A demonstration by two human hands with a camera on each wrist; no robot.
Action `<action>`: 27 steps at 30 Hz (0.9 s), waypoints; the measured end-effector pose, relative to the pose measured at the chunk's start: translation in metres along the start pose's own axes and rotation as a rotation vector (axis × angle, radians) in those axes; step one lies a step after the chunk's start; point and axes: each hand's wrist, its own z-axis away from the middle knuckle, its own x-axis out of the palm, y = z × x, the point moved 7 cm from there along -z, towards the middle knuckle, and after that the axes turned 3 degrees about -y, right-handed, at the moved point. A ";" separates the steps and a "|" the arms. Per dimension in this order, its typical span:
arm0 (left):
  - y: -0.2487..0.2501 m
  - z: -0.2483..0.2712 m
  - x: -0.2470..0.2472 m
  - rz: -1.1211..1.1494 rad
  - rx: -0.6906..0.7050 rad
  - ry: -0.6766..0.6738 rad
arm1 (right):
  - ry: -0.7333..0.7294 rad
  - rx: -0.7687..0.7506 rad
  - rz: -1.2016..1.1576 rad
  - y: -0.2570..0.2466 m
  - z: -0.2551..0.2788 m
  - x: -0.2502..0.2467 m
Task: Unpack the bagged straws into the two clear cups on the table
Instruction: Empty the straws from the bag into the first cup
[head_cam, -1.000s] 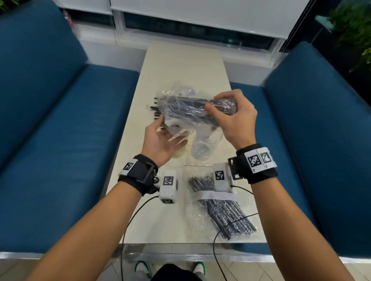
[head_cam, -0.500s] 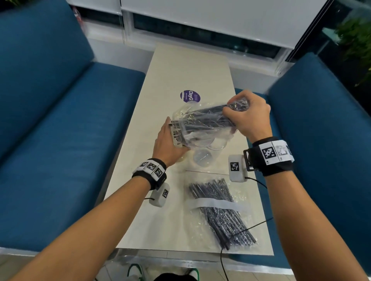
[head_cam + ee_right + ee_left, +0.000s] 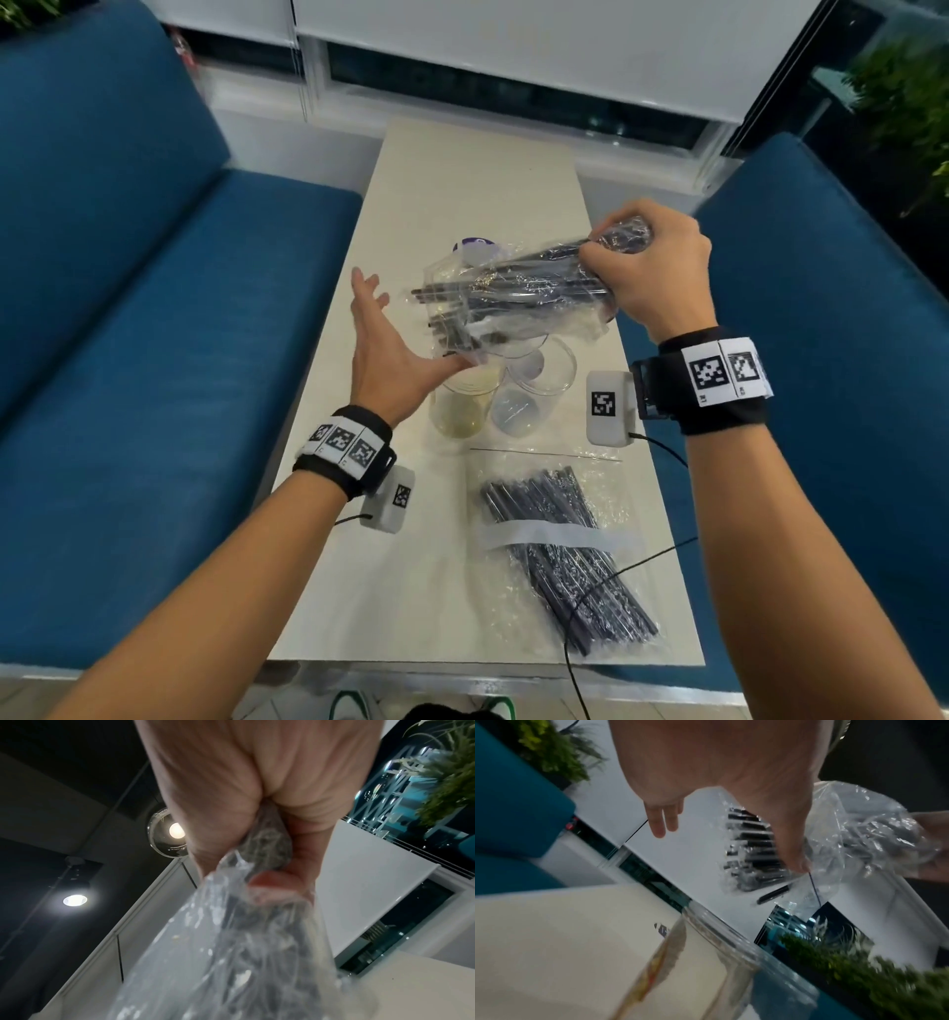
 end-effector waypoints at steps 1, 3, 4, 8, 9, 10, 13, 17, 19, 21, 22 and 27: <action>0.006 0.001 -0.004 -0.075 0.048 -0.006 | -0.010 0.007 0.002 0.000 0.001 -0.001; 0.025 0.003 -0.003 -0.293 0.200 -0.091 | -0.092 0.006 0.008 -0.001 0.004 0.007; 0.035 0.004 0.002 -0.386 0.274 -0.166 | -0.137 -0.007 0.010 -0.004 0.006 0.013; 0.058 0.002 0.019 -0.293 0.288 -0.357 | -0.195 -0.067 -0.030 -0.030 0.016 0.028; 0.059 0.001 0.019 -0.212 0.275 -0.350 | -0.170 -0.073 -0.050 -0.036 0.020 0.028; 0.060 0.000 0.018 -0.163 0.274 -0.327 | -0.138 -0.070 -0.080 -0.042 0.023 0.028; 0.060 -0.001 0.015 -0.168 0.286 -0.254 | -0.087 -0.047 -0.270 -0.049 0.031 0.033; 0.056 0.000 0.017 -0.075 0.195 -0.237 | -0.185 -0.025 -0.655 -0.047 0.046 0.051; 0.059 0.001 0.020 0.005 0.149 -0.259 | -0.258 0.010 -0.705 -0.041 0.052 0.069; 0.058 0.003 0.026 0.053 0.121 -0.295 | -0.247 0.086 -0.721 -0.033 0.053 0.086; 0.056 0.005 0.028 0.079 0.111 -0.307 | -0.225 0.137 -0.719 -0.028 0.053 0.092; 0.050 0.012 0.035 0.198 0.100 -0.364 | -0.146 0.113 -0.581 -0.018 0.046 0.085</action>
